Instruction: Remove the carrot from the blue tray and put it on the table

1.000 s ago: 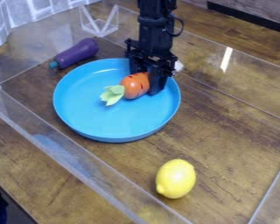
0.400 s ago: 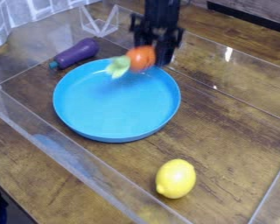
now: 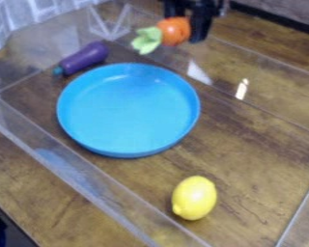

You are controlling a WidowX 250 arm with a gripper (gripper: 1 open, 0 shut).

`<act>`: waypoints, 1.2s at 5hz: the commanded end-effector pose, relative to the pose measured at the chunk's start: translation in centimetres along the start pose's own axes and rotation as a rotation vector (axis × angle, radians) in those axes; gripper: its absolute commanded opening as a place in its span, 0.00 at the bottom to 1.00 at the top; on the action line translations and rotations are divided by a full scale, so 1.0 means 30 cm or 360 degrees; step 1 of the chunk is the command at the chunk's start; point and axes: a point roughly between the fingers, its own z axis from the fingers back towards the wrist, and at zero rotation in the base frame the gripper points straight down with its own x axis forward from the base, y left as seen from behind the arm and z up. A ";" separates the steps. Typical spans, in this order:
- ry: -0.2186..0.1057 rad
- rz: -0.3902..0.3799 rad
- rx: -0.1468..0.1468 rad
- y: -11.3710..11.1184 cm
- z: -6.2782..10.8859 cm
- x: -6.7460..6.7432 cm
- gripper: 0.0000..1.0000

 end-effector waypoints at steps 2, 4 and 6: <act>-0.0173 -0.0083 -0.0009 -0.169 0.114 -0.043 0.00; -0.0174 -0.0029 -0.0051 -0.266 0.065 -0.071 0.00; -0.0171 0.0063 -0.0082 -0.333 0.034 -0.053 0.00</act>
